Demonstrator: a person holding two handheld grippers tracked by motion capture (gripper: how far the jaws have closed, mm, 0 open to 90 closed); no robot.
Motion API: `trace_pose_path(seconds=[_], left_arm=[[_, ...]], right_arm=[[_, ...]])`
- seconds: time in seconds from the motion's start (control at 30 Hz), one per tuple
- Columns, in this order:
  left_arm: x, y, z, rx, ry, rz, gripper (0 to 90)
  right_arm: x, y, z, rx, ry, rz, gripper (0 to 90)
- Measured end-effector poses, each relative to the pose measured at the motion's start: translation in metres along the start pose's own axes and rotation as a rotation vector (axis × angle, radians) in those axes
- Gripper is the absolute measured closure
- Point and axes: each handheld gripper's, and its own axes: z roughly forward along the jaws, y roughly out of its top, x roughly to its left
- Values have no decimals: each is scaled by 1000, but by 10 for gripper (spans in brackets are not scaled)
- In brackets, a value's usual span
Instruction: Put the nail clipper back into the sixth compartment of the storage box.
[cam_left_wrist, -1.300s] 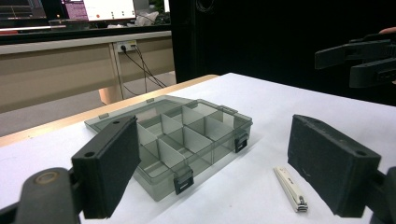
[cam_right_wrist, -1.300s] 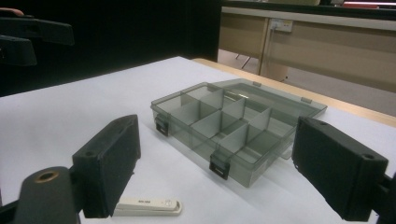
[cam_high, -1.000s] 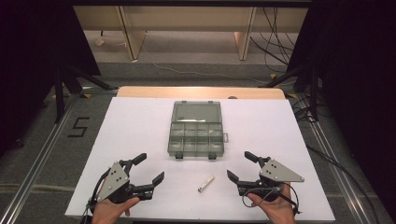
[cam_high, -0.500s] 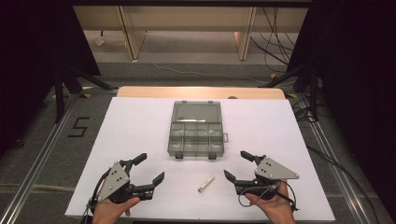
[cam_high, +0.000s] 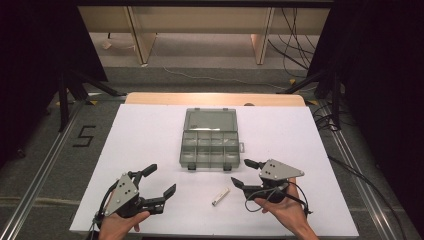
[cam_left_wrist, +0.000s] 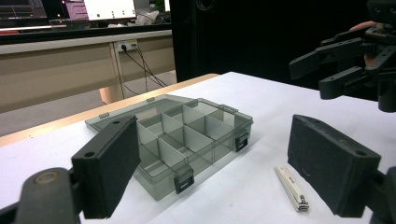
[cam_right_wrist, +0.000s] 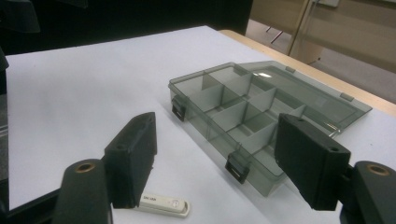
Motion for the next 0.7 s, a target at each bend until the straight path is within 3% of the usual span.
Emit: trace_pose_path(seconds=[0.2, 0.27, 0.4, 0.43, 0.53, 0.7], left_arm=[[0, 0, 0, 1, -1, 4, 163], [0, 0, 0, 0, 1, -2, 163], [-1, 0, 0, 5, 0, -7, 163], [-1, 0, 1, 4, 1, -10, 163], [0, 0, 1, 6, -1, -4, 163], [-1, 0, 0, 3, -1, -5, 163]], right_arm=[[-2, 5, 10, 48, 26, -16, 371], [-4, 7, 17, 77, 68, -31, 444], [-4, 9, 23, 116, 88, -41, 498], [-5, 10, 27, 138, 99, -10, 529], [-7, 10, 31, 146, 96, 5, 550], [-11, 9, 43, 225, 111, -11, 659]])
